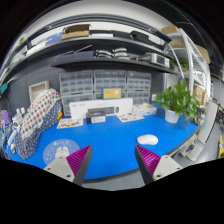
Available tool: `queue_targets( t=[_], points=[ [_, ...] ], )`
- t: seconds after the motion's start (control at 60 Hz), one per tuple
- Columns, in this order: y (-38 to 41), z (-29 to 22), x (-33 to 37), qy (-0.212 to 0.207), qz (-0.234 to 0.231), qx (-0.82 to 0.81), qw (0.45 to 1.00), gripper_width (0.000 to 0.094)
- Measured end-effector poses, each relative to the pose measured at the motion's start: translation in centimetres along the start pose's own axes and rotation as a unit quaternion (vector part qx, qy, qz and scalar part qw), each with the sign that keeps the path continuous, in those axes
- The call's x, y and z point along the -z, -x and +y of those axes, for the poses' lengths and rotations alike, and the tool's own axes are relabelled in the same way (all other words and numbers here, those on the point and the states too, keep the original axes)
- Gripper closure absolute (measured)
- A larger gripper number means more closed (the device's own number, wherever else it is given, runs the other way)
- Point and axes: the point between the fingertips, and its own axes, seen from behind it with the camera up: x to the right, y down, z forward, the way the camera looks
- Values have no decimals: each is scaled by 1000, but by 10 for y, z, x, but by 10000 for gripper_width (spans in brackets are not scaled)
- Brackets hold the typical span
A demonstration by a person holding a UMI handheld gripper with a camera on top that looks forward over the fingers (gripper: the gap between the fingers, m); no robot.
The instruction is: Arrange mouse
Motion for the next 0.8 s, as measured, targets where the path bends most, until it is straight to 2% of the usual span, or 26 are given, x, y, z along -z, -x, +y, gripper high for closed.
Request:
queue_targets(
  t=[0.15,0.233,0.333,0.567,0.8],
  points=[
    [-34,46,-7,37,15,1,999,62],
    [-64,80,-38,56,16,1,998,65],
    [-108,97,-60,71,22,16,997,64],
    [-194,97,-135,83,7,44,996,71],
    [-215,86,-210,93,-55,58,992,74]
  ],
)
